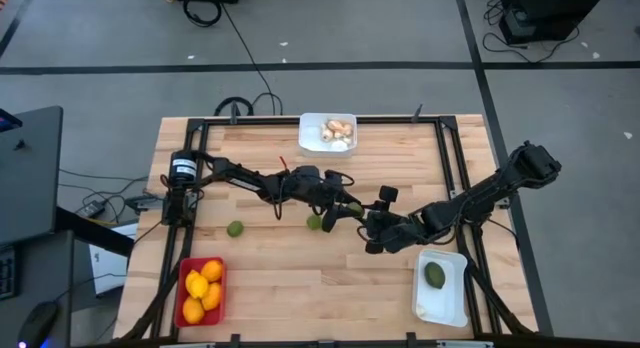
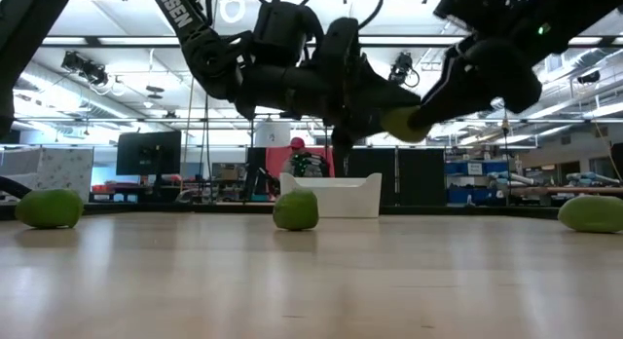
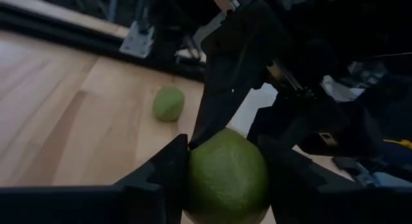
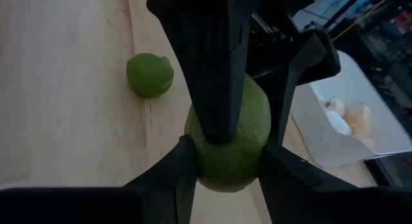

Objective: Sort produce into baskets
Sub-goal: Put the lime into the bottom white bin

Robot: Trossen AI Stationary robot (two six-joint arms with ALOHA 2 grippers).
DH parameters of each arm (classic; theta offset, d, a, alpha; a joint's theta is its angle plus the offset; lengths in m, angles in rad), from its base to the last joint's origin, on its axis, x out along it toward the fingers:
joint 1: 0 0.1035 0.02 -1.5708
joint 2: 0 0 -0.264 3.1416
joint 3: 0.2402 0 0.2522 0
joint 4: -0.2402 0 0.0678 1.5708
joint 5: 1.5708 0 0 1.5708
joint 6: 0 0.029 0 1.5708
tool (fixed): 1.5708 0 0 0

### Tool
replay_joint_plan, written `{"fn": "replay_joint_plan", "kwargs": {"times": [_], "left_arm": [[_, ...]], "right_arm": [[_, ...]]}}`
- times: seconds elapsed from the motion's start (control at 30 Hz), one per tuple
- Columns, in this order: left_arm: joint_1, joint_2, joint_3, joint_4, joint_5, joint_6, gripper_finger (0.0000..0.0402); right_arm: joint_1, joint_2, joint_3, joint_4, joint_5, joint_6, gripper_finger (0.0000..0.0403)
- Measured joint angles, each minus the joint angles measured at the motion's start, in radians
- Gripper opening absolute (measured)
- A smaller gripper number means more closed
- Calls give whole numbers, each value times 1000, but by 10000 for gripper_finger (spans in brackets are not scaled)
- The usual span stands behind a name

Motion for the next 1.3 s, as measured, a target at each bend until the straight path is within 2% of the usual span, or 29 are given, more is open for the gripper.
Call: {"fn": "replay_joint_plan", "kwargs": {"times": [0.2, 0.3, 0.4, 0.53, 0.7, 0.8, 0.9, 0.97, 1.07, 1.2, 1.3], "left_arm": [[-10, 0, -2, 91, 38, -20, 174], [-17, 1, -3, 128, 30, -42, 203], [-16, -1, -3, 139, 41, -45, 236], [-8, -5, -3, 142, 58, -43, 265], [10, -5, -3, 142, 57, -41, 276], [12, -5, -3, 142, 57, -39, 276], [12, -5, -3, 142, 57, -38, 275], [13, -5, -3, 141, 57, -38, 275], [12, -5, -3, 140, 57, -38, 275], [12, -5, -3, 140, 57, -37, 275], [12, -5, -3, 140, 57, -37, 275]], "right_arm": [[18, 0, 113, -202, 12, 70, 152], [20, 0, 162, -302, -9, 118, 152], [26, -1, 200, -427, -80, 185, 152], [45, 0, 268, -602, -241, 320, 152], [90, 0, 355, -859, -495, 546, 152], [145, 0, 389, -1000, -658, 690, 152], [221, 0, 400, -1071, -833, 803, 152], [279, 0, 400, -1100, -911, 879, 152], [367, 0, 400, -1113, -940, 1006, 152], [464, 0, 392, -1084, -867, 1188, 152], [516, 0, 378, -1078, -863, 1343, 152]]}}
